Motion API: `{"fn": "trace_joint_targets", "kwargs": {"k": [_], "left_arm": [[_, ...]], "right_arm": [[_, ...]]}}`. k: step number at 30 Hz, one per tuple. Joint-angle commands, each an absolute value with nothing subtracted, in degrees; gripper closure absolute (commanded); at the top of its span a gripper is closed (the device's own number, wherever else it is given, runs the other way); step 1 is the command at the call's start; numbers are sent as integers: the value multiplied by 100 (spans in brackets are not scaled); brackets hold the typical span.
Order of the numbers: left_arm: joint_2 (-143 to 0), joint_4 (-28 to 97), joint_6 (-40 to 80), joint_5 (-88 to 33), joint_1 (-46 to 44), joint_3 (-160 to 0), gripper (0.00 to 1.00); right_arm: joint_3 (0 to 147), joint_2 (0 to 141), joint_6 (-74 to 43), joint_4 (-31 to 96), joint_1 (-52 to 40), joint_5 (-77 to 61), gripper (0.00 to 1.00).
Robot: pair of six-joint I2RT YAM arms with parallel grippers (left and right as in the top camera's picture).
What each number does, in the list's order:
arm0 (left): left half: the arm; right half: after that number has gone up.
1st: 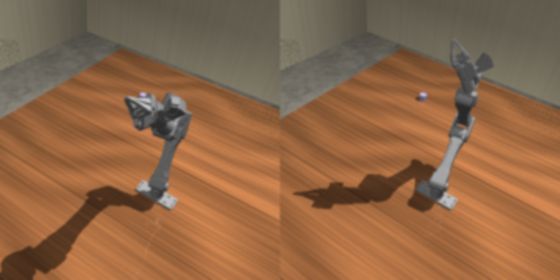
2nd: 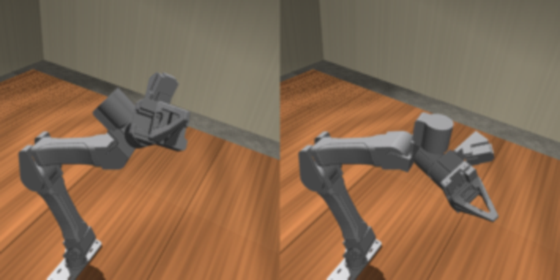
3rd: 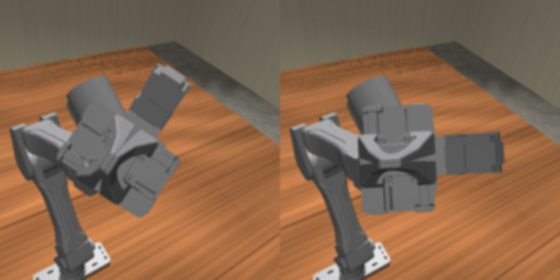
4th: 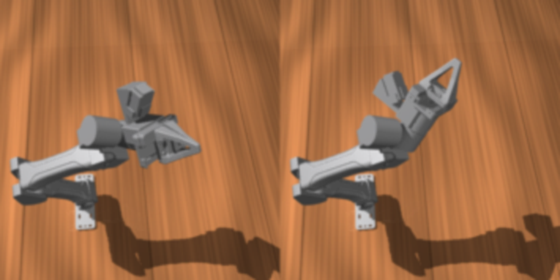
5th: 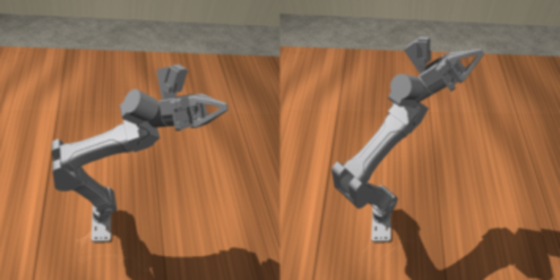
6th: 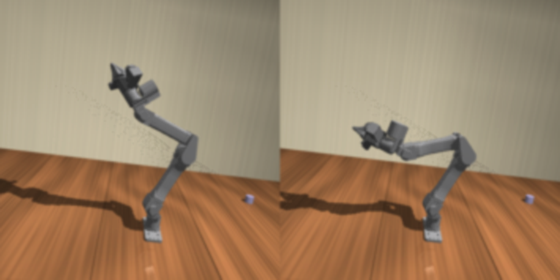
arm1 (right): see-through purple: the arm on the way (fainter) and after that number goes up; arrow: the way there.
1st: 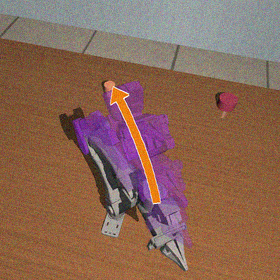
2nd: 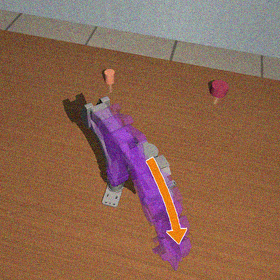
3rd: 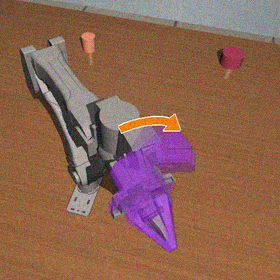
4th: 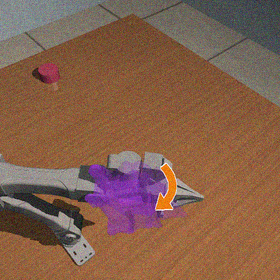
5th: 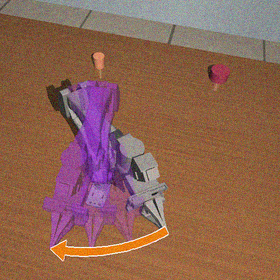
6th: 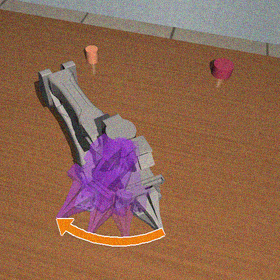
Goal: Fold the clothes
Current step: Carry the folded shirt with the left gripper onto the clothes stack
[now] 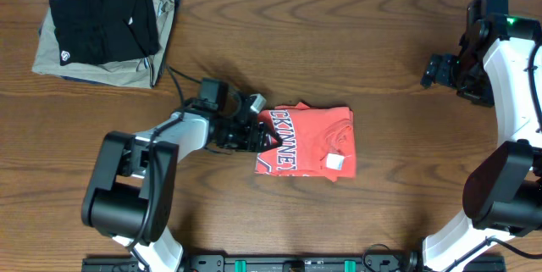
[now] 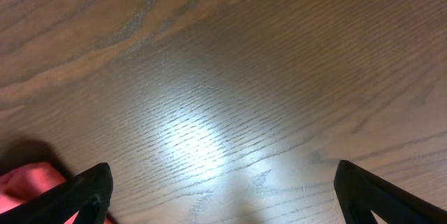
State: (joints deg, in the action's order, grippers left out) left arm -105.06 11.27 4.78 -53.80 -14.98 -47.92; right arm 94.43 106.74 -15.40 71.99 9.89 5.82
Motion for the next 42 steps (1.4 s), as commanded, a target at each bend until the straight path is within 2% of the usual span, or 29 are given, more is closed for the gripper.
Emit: {"fn": "trace_joint_targets", "kwargs": {"k": [1, 3, 4, 10, 16, 20, 29, 33, 42], "left_arm": [[-10554, 1011, 956, -5157, -1605, -4740, 66], [-10554, 1009, 1057, -5043, -1603, -4781, 87], [-10551, 1015, 1138, -4919, -1603, -4827, 94], [-10534, 1352, 1170, -4606, -1459, -5636, 94], [-10534, 2473, 945, -2954, -1179, -7146, 94], [-10536, 2727, 550, -2095, -934, -7935, 94], [-10536, 2285, -414, -858, -200, -8326, 94], [-10536, 1929, -895, -784, 163, -8326, 94], [-10508, 1050, -919, -786, 733, -8331, 94]], "right_arm": [[9502, 10628, -1472, 7201, 1007, 576, 1], [9502, 10628, -1470, 7201, 1007, 576, 1], [9502, 10628, -1470, 7201, 1007, 576, 1], [9502, 10628, -1470, 7201, 1007, 576, 1], [9502, 10628, -1470, 7201, 1007, 576, 1], [9502, 10628, -1472, 7201, 1007, 576, 1], [9502, 10628, -1470, 7201, 1007, 576, 1], [9502, 10628, -1472, 7201, 1007, 576, 1], [9502, 10628, -1472, 7201, 1007, 576, 1]]}}
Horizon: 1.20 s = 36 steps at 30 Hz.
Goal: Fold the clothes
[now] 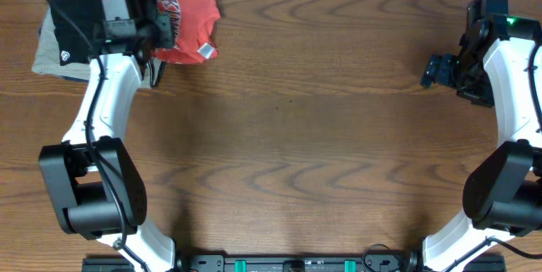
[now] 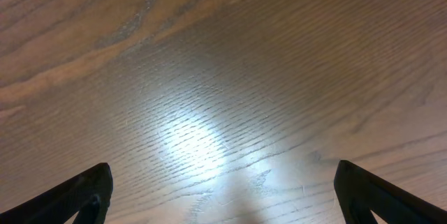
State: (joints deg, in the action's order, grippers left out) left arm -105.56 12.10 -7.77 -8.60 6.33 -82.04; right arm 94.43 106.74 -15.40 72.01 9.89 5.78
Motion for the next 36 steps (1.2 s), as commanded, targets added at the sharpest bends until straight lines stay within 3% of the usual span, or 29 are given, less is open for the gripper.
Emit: {"fn": "trace_joint_targets", "kwargs": {"k": [1, 20, 36], "left_arm": [[-10495, 1035, -919, -786, 760, -8337, 94], [-10276, 517, 261, -336, 1295, -8864, 94], [-10945, -322, 333, -336, 2331, -8862, 94]], "right_arm": [[9502, 10628, -1472, 7201, 1007, 576, 1], [9502, 10628, -1470, 7201, 1007, 576, 1], [9502, 10628, -1470, 7201, 1007, 576, 1]]}}
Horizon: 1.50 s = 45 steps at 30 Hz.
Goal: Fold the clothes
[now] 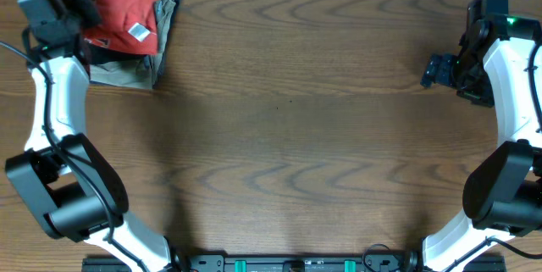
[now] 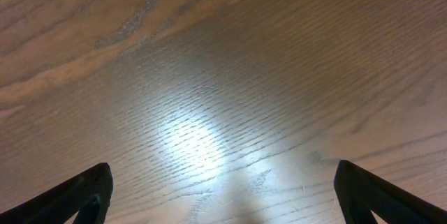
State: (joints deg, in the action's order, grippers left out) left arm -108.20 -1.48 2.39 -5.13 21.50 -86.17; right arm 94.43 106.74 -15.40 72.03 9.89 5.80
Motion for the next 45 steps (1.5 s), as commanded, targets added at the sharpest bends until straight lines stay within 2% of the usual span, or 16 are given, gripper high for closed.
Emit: {"fn": "trace_joint_targets", "kwargs": {"k": [1, 5, 7, 10, 11, 13, 14, 19, 20, 21, 23, 24, 35, 41, 45], "left_arm": [[-11000, -362, 333, -336, 2373, -8862, 94], [-11246, -464, 333, -336, 2515, -8862, 93], [-11391, -541, 331, -336, 2567, -8862, 78], [-11478, -565, 333, -336, 2648, -8862, 68], [-11467, -569, 333, -338, 2670, -8864, 59], [-11362, -578, 331, -336, 2685, -8864, 33], [-11295, -580, 333, -336, 2685, -8864, 29], [-10735, -598, 526, -342, 2641, -8864, 25], [-10648, -615, 604, -340, 2628, -8864, 32], [-10565, -635, 714, -342, 2622, -8864, 53], [-10466, -661, 945, -342, 2589, -8864, 86], [-10453, -703, 1037, -342, 2565, -8864, 94], [-11627, -1610, 823, -342, 2482, -8908, 94], [-12613, -1162, 523, -340, 2506, -9314, 94], [-12481, -1188, 519, -342, 2532, -9343, 94]], "right_arm": [[9502, 10628, -1470, 7201, 1007, 576, 1], [9502, 10628, -1472, 7201, 1007, 576, 1], [9502, 10628, -1470, 7201, 1007, 576, 1], [9502, 10628, -1472, 7201, 1007, 576, 1], [9502, 10628, -1472, 7201, 1007, 576, 1], [9502, 10628, -1472, 7201, 1007, 576, 1], [9502, 10628, -1470, 7201, 1007, 576, 1], [9502, 10628, -1470, 7201, 1007, 576, 1], [9502, 10628, -1472, 7201, 1007, 576, 1], [9502, 10628, -1472, 7201, 1007, 576, 1], [9502, 10628, -1470, 7201, 1007, 576, 1], [9502, 10628, -1472, 7201, 1007, 576, 1], [9502, 10628, -1472, 7201, 1007, 576, 1], [9502, 10628, -1472, 7201, 1007, 576, 1], [9502, 10628, -1472, 7201, 1007, 576, 1]]}}
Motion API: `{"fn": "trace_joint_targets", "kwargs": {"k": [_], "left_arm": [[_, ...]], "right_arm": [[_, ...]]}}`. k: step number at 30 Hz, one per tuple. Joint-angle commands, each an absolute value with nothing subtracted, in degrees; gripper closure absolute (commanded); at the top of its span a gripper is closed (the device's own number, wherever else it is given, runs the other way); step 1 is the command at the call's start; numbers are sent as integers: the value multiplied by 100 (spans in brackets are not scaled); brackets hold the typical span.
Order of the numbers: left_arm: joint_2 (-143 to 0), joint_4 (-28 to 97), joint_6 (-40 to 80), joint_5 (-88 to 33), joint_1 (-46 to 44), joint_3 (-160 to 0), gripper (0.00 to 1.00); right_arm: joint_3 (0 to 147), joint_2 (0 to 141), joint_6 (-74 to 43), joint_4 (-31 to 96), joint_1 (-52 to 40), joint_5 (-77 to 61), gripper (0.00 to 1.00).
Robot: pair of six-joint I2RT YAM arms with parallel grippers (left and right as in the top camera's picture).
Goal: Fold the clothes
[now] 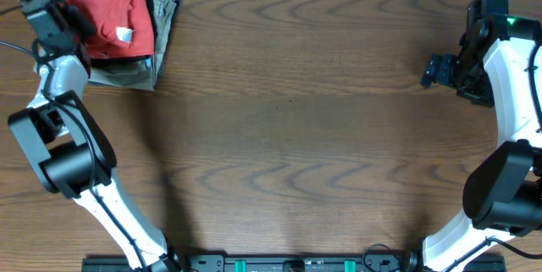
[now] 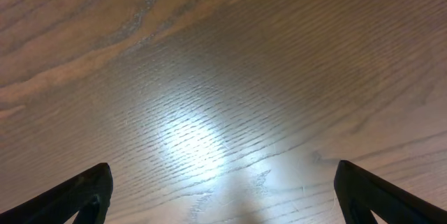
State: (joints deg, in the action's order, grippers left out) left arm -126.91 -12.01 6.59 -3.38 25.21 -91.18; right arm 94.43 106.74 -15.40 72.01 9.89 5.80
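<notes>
A folded red T-shirt with a white tag lies on top of the stack of folded clothes at the table's far left corner. My left gripper is at the shirt's left edge; the overhead view does not show whether its fingers still pinch the cloth. My right gripper hangs at the far right of the table. In the right wrist view the right gripper is open, its dark fingertips wide apart over bare wood, holding nothing.
The stack shows a khaki garment and dark cloth under the red shirt. The wooden table stretches between the two arms. The arms' bases stand at the near edge, left and right.
The left arm has drawn a little further left and the red shirt has settled lower and flatter onto the stack. The right arm has not moved.
The red shirt first lay folded at mid-table with my left gripper at its left edge. It was then held beside the stack at the far left, then over the stack. Now it rests on top of the stack. The right arm stayed still and open.
</notes>
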Motion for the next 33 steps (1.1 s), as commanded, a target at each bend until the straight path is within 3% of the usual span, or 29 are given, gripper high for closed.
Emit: {"fn": "trace_joint_targets", "kwargs": {"k": [1, 5, 6, 7, 8, 9, 12, 17, 22, 26, 33], "left_arm": [[-12352, -1179, 521, -344, 2532, -9358, 94], [-11631, -989, 523, -499, 2530, -9360, 93], [-11391, -888, 526, -622, 2530, -9360, 87], [-11177, -768, 541, -779, 2530, -9360, 75], [-10875, -587, 644, -1017, 2530, -9360, 54], [-10628, -408, 766, -1229, 2530, -9360, 39], [-9863, 298, 1199, -1815, 2530, -9360, 2], [-8565, 1966, 1876, -2965, 2530, -9360, 2], [-7448, 4062, 1529, -4029, 2523, -9351, 2], [-6534, 5599, 718, -4032, 2458, -9045, 2], [-4984, 7391, 845, -4032, 2320, -8248, 2]], "right_arm": [[9502, 10628, -1472, 7201, 1007, 576, 1], [9502, 10628, -1472, 7201, 1007, 576, 1], [9502, 10628, -1470, 7201, 1007, 576, 1], [9502, 10628, -1470, 7201, 1007, 576, 1], [9502, 10628, -1470, 7201, 1007, 576, 1], [9502, 10628, -1470, 7201, 1007, 576, 1], [9502, 10628, -1472, 7201, 1007, 576, 1], [9502, 10628, -1472, 7201, 1007, 576, 1], [9502, 10628, -1470, 7201, 1007, 576, 1], [9502, 10628, -1472, 7201, 1007, 576, 1], [9502, 10628, -1472, 7201, 1007, 576, 1]]}}
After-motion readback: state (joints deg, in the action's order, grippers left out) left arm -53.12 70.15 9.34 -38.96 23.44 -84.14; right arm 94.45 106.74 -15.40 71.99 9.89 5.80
